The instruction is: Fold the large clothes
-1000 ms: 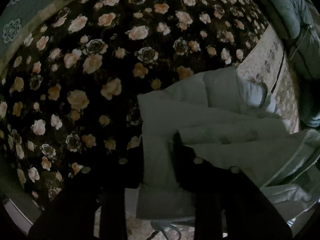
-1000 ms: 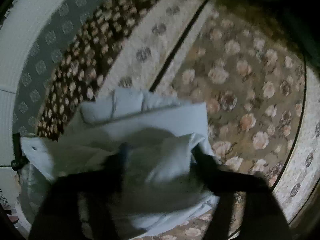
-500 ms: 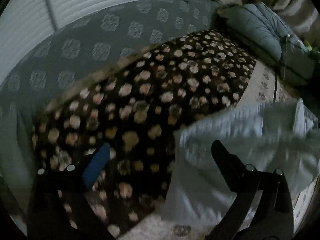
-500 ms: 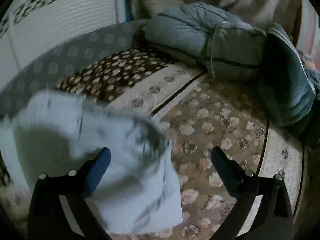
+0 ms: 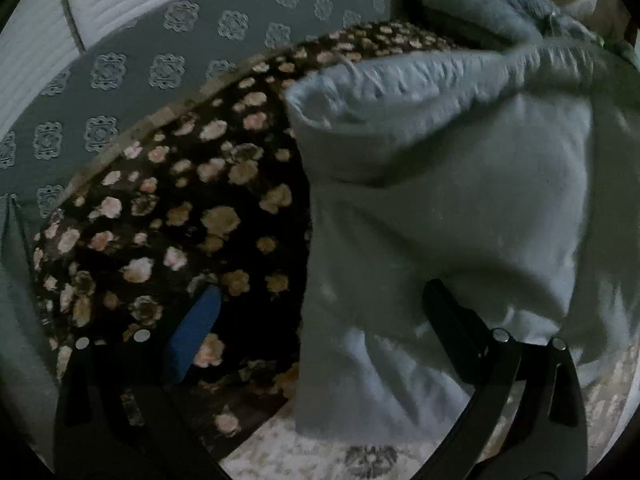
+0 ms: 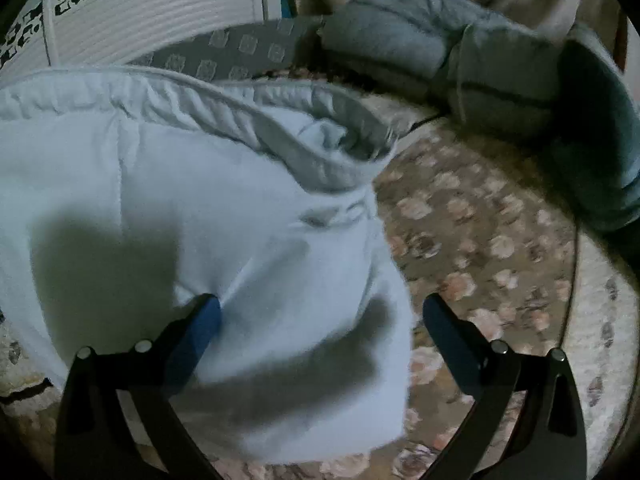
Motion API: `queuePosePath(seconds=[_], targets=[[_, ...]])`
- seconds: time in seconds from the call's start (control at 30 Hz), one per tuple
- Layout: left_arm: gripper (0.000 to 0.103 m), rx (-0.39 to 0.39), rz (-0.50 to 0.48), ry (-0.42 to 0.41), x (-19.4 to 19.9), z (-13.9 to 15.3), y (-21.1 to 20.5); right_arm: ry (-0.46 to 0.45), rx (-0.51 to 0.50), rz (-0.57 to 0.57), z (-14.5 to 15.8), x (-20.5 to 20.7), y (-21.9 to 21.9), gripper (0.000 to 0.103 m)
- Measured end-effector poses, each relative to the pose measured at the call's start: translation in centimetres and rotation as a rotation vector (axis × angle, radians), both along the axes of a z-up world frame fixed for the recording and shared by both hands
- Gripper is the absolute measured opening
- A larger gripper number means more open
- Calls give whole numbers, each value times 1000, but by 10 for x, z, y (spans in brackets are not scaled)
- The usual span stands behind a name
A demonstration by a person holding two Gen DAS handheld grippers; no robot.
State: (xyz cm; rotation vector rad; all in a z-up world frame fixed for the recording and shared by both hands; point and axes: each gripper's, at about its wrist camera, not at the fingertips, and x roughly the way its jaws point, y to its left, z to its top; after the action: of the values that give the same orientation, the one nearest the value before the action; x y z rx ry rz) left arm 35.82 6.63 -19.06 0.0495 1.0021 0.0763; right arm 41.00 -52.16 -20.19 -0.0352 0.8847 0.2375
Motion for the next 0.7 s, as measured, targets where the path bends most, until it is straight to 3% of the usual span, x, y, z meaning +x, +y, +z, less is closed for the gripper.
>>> queuePosePath(seconds=[0.13, 0.33, 0.47, 0.5, 0.57, 0.63, 0.67, 0.7], targets=[[100, 25, -16, -3, 11, -10, -5, 16, -55, 39, -3, 12, 12, 101], [100, -115, 6, 74, 26, -24, 10, 64, -9, 48, -10, 26, 9, 101], [98, -136, -1, 98, 30, -31, 8, 97, 65, 44, -19, 31, 3, 101], [92, -144, -12, 107, 34, -32, 6, 106, 84, 39, -21, 32, 1, 101], [68, -178, -46, 123, 39, -30, 1, 117, 119, 34, -23, 36, -1, 99], [48, -163, -87, 137, 42, -24, -8, 126, 170, 44, -23, 36, -2, 82], [43, -136, -104, 135, 42, -21, -14, 119, 184, 37, -22, 34, -3, 68], [32, -116, -110, 136, 41, -19, -16, 98, 181, 26, -18, 30, -3, 50]])
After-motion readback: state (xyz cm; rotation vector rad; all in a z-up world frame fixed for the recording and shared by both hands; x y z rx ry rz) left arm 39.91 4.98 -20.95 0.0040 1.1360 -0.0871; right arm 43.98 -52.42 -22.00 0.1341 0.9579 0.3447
